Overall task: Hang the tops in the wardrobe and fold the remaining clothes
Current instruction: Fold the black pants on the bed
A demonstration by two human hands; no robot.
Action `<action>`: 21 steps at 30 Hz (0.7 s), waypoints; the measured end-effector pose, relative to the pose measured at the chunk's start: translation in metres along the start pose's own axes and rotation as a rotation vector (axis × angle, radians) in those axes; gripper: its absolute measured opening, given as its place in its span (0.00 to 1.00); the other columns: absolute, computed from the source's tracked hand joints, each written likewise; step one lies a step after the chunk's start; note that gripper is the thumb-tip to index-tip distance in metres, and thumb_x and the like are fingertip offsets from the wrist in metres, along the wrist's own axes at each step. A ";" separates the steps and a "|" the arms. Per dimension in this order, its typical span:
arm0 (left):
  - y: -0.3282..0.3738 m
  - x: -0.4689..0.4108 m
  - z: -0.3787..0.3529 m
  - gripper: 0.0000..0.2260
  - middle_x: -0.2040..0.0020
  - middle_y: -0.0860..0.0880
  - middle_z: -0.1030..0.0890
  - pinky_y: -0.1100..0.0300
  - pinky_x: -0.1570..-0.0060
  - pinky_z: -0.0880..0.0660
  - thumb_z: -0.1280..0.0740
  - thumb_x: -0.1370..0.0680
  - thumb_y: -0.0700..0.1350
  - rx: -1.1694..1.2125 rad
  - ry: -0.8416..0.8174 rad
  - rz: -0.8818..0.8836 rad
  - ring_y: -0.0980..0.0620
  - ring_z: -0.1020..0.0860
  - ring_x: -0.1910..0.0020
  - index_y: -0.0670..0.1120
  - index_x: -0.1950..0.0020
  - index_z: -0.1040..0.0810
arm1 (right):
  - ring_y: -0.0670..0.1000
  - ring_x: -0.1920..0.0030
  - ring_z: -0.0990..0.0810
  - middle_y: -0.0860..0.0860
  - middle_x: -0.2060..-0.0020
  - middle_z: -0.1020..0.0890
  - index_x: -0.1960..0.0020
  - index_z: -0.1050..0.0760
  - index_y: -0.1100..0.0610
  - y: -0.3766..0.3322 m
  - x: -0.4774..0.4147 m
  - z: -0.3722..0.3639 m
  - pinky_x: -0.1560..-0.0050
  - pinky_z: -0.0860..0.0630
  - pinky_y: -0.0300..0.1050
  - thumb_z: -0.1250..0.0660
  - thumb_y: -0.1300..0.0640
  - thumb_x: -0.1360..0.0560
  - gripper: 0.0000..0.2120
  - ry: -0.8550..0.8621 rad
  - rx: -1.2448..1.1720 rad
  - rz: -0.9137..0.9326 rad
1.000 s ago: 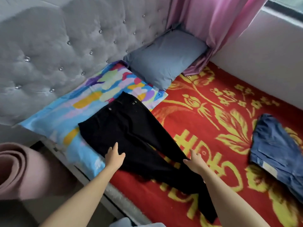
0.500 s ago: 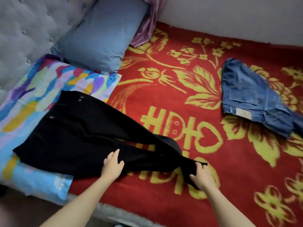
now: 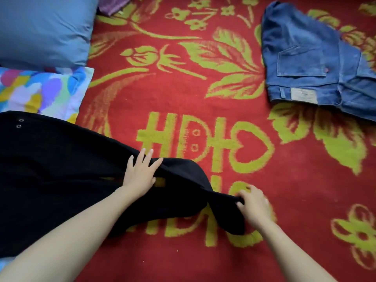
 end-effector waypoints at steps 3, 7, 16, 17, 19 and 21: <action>0.000 -0.016 0.005 0.14 0.27 0.52 0.36 0.43 0.29 0.53 0.42 0.20 0.46 0.052 -0.037 -0.051 0.50 0.49 0.24 0.53 0.34 0.30 | 0.54 0.43 0.27 0.50 0.49 0.25 0.49 0.26 0.53 0.004 0.002 0.010 0.49 0.31 0.45 0.37 0.55 0.24 0.05 -0.039 -0.112 0.128; -0.012 -0.034 0.051 0.07 0.49 0.49 0.20 0.52 0.32 0.46 0.37 0.22 0.43 0.432 -0.033 -0.086 0.49 0.26 0.40 0.47 0.46 0.23 | 0.42 0.64 0.23 0.50 0.67 0.22 0.61 0.25 0.56 0.043 0.006 0.077 0.63 0.33 0.33 0.30 0.67 0.29 0.08 0.125 -0.595 0.093; -0.055 -0.091 0.133 0.23 0.31 0.41 0.33 0.44 0.34 0.43 0.37 0.21 0.51 0.537 0.305 0.272 0.41 0.40 0.30 0.48 0.28 0.36 | 0.56 0.34 0.32 0.57 0.37 0.26 0.33 0.30 0.57 0.090 -0.047 0.184 0.36 0.36 0.49 0.36 0.61 0.25 0.20 0.668 -0.571 -0.289; -0.052 -0.090 0.120 0.26 0.27 0.40 0.40 0.43 0.32 0.45 0.38 0.21 0.51 0.516 0.245 0.298 0.41 0.45 0.28 0.48 0.25 0.42 | 0.60 0.31 0.39 0.61 0.31 0.34 0.29 0.34 0.54 0.085 -0.053 0.174 0.34 0.39 0.55 0.36 0.58 0.24 0.24 0.593 -0.447 -0.313; -0.048 -0.082 0.086 0.30 0.24 0.39 0.49 0.43 0.30 0.47 0.39 0.21 0.52 0.469 0.124 0.310 0.41 0.51 0.26 0.49 0.23 0.50 | 0.61 0.27 0.46 0.62 0.27 0.42 0.26 0.41 0.52 0.073 -0.060 0.142 0.33 0.42 0.60 0.36 0.57 0.24 0.29 0.410 -0.327 -0.322; -0.041 -0.066 0.055 0.31 0.24 0.38 0.51 0.43 0.30 0.47 0.39 0.21 0.52 0.410 0.065 0.280 0.41 0.52 0.25 0.48 0.23 0.51 | 0.60 0.27 0.46 0.62 0.26 0.43 0.25 0.43 0.52 0.065 -0.057 0.108 0.32 0.42 0.59 0.37 0.57 0.24 0.29 0.305 -0.285 -0.320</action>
Point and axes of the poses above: each hand's wrist, its own x-axis away from the middle knuckle, its own z-axis out of the back of the hand, y = z × x, the point moved 9 cm from there along -x, towards the middle knuckle
